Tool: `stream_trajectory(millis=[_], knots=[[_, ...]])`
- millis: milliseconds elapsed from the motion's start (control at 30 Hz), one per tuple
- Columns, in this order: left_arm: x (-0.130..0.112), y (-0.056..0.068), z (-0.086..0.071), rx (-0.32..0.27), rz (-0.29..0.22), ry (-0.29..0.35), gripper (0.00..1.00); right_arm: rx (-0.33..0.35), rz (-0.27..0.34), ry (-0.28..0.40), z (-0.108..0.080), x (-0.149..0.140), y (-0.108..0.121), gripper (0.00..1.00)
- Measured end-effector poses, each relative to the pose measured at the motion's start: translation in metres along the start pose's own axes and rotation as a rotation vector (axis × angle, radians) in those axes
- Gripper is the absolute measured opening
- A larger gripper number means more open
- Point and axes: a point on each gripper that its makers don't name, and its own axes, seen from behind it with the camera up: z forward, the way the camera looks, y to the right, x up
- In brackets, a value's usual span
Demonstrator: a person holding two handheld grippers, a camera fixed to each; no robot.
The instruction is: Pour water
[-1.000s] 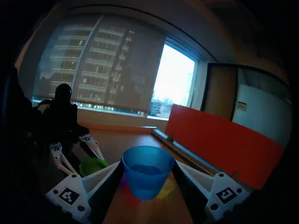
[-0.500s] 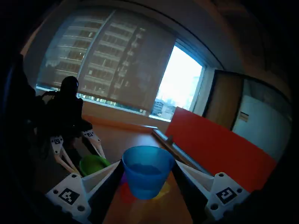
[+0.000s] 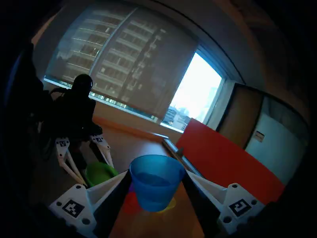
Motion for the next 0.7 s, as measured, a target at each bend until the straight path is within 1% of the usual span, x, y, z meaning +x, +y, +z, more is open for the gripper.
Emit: stream_trajectory(millis=[700], knots=[[0.0039, 0.0078, 0.0041, -0.033, 0.0, 0.014, 0.85, 0.024, -0.14, -0.011, 0.0007, 0.0055, -0.0045, 0.91]])
